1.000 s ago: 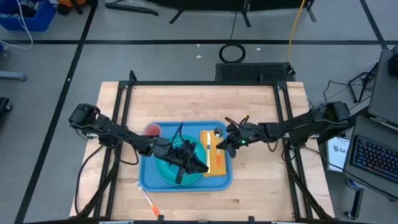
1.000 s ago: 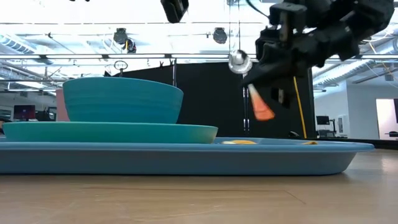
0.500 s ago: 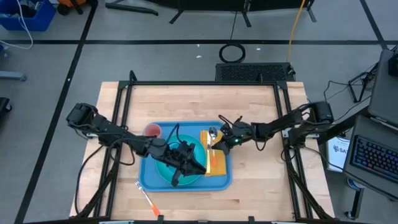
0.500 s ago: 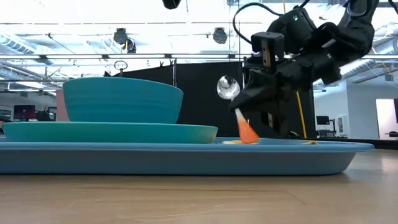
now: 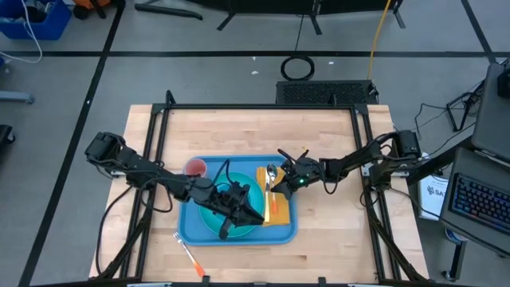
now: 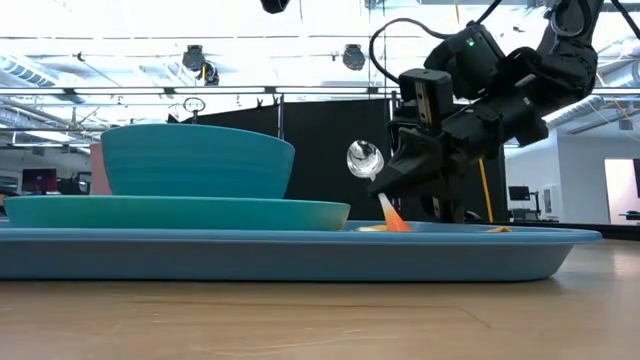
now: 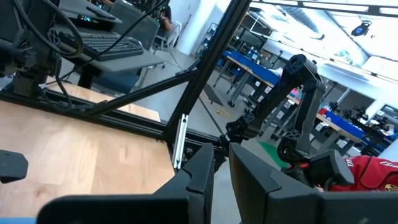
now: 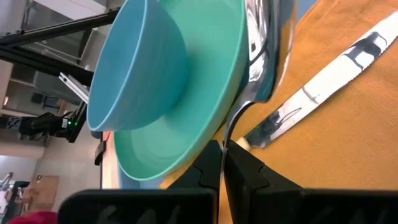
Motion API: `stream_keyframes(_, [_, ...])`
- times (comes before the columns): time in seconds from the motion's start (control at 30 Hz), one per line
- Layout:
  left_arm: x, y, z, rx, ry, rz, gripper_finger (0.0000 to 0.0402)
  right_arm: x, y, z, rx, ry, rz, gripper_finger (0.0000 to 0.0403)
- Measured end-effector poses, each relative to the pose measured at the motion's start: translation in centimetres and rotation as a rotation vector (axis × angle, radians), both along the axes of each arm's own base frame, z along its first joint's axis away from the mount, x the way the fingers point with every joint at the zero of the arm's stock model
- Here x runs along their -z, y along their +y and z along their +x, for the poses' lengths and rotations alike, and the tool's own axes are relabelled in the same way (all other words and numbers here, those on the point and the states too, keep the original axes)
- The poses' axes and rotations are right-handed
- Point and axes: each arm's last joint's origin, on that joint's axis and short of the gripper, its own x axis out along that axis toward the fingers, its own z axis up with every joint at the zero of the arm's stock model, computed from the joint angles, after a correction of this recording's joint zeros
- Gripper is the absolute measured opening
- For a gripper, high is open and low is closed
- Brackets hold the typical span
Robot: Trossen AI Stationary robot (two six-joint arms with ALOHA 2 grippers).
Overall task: Set up tray
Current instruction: Put the orange spoon on the yellow napkin to the right of the yellow knife
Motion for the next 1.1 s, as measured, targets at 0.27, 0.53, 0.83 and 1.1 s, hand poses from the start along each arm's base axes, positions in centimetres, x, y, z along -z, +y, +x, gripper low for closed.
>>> stream_keyframes(0.27, [0.0, 0.0, 0.0, 0.0, -0.001, 0.001, 0.0053, -0.3, 1.2, 0.1, -0.032, -0.032, 0.024, 0.0])
stream_keyframes(0.53, [0.0, 0.0, 0.0, 0.0, -0.001, 0.001, 0.0053, -0.5, 1.8, 0.2, -0.043, -0.056, 0.031, 0.0])
stream_keyframes(0.83, [0.0, 0.0, 0.0, 0.0, -0.001, 0.002, 0.0053, 0.0, 1.5, 0.0, 0.018, 0.002, -0.021, 0.0])
stream_keyframes(1.1, [0.0, 0.0, 0.0, -0.001, -0.001, 0.002, 0.0053, 0.2, 1.5, -0.1, 0.013, 0.016, -0.039, 0.0])
